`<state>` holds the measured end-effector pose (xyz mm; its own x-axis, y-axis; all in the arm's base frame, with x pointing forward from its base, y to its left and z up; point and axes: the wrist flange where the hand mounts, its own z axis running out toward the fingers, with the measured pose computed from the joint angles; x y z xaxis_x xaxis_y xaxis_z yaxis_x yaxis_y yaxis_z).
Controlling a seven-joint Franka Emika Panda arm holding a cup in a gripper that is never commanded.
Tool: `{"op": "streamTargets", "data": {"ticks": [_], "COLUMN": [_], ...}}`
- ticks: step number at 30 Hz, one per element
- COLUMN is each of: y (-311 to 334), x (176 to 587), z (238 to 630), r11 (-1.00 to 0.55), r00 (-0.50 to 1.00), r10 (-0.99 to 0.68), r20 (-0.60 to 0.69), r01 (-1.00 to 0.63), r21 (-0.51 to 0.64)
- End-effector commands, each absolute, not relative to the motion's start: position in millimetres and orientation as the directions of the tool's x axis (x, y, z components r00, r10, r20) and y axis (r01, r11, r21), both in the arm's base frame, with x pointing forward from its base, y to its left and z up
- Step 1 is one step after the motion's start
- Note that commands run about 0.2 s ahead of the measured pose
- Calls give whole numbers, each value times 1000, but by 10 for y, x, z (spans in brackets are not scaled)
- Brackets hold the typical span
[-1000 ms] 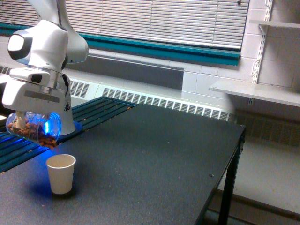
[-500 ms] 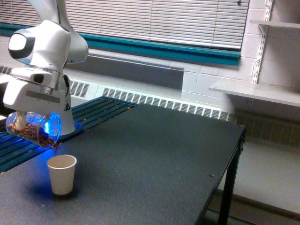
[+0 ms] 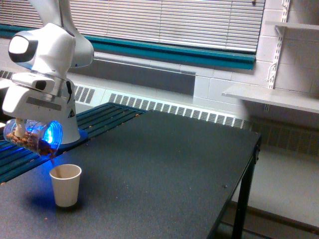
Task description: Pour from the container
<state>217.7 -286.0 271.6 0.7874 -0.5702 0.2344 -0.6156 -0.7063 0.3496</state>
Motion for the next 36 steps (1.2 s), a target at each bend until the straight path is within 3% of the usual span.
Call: {"op": "streamTargets", "data": {"ticks": [1, 36], "y": [-2851, -2827], "x": [2220, 2353], "z": [2756, 2799], "r11": [-704, -711], "r00": [791, 831], "r10": [-562, -518], "r20": [243, 202], "r01": [-611, -550], "r21": [361, 438]}}
